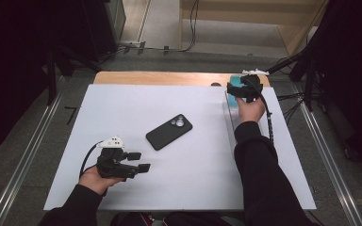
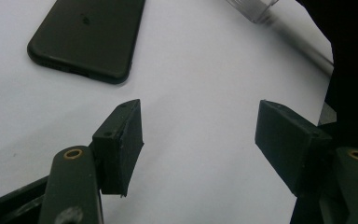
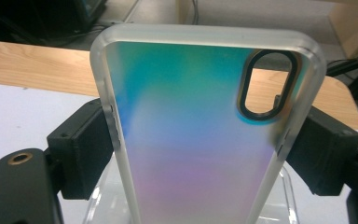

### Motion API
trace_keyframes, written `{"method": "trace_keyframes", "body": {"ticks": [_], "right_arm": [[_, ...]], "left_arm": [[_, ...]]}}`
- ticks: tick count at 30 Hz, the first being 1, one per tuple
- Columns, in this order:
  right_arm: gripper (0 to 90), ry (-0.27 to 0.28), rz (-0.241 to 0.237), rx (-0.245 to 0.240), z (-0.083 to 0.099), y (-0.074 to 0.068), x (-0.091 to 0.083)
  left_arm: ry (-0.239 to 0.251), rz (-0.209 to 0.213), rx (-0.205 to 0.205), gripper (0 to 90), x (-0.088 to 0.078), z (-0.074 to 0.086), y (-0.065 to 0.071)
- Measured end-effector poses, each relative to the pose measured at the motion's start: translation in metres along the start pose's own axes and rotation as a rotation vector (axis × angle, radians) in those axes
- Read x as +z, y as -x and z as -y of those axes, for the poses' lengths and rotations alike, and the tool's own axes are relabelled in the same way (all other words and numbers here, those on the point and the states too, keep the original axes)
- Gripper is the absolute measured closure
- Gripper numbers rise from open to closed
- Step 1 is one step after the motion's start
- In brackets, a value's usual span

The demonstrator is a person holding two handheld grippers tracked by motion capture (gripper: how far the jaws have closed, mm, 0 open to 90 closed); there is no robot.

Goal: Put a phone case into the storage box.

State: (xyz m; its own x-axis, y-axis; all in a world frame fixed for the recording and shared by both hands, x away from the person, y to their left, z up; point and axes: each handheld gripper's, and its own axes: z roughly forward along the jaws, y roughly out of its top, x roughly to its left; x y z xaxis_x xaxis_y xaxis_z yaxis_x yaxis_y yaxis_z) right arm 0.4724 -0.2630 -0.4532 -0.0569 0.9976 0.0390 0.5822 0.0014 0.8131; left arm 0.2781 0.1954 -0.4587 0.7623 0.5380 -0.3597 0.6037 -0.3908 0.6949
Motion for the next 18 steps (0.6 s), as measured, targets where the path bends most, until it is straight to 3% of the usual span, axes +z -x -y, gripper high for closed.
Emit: {"method": "trace_keyframes", "body": {"ticks": [7, 18], "right_arm": [[9.8, 0.007, -0.059, 0.034, 0.0005, 0.0039, 0.0008], [8.9, -0.005, -0.071, 0.048, 0.0014, 0.0086, 0.0020]], "left_arm": [[-0.002, 0.000, 0.000, 32.1, 0.0001, 0.0001, 0.0000], [-0.001, -0.004, 0.000, 32.1, -0.0001, 0.0003, -0.0005]]}}
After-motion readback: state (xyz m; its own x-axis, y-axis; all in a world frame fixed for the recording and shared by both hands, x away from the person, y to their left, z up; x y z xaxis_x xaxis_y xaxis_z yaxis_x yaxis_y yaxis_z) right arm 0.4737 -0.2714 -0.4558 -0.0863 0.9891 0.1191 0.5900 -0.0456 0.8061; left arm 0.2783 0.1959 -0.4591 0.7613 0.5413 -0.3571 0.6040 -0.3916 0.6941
